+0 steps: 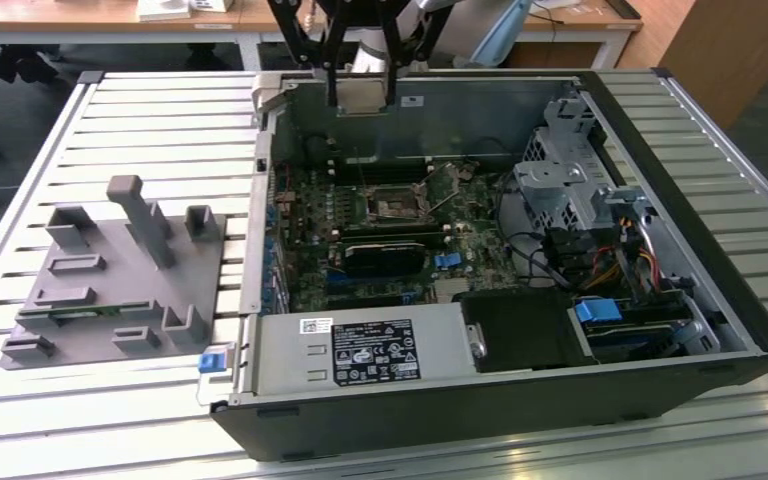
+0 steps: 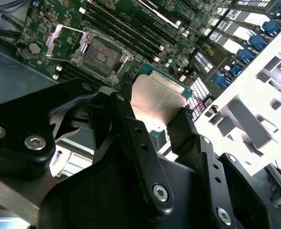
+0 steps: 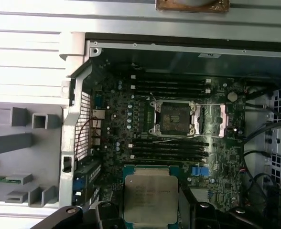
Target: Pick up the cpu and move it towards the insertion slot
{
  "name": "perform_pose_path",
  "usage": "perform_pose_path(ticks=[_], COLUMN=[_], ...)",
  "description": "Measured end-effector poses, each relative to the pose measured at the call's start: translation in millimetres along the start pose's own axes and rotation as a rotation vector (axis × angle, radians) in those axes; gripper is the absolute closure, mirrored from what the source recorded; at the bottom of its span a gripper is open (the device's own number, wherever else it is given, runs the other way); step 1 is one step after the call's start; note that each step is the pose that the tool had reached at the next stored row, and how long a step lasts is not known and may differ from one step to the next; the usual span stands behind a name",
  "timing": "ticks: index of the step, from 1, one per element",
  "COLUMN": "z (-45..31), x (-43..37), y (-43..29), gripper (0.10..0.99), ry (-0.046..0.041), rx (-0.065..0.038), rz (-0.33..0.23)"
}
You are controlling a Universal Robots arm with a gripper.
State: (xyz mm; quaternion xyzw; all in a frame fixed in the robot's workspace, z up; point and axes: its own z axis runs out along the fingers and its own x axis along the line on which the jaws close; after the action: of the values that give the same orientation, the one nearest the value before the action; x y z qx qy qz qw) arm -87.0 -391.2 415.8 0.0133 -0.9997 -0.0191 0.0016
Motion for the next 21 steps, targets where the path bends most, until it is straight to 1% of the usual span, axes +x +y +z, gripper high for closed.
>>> perform_pose_path(ticks=[3,6,12,17,18,19,21], z=[0.1,0.2,0.6,1.1,1.4,1.9,2.4], x=[-3.7,-9.5,-20.9,-27.0,-27.7,-28.3,-28.4], y=[2.4,5.4,14.8,28.9,32.7,39.6,45.0], gripper=[0.545,0.545,0.545,0.545,0.545,0.545,0.545], ry=[0.0000,0.0000,0.0000,0.0000,-0.0001,0.0001,0.0000], rx=[0.000,0.000,0.000,0.000,0.000,0.000,0.000], rz=[0.000,0.000,0.000,0.000,0.000,0.000,0.000])
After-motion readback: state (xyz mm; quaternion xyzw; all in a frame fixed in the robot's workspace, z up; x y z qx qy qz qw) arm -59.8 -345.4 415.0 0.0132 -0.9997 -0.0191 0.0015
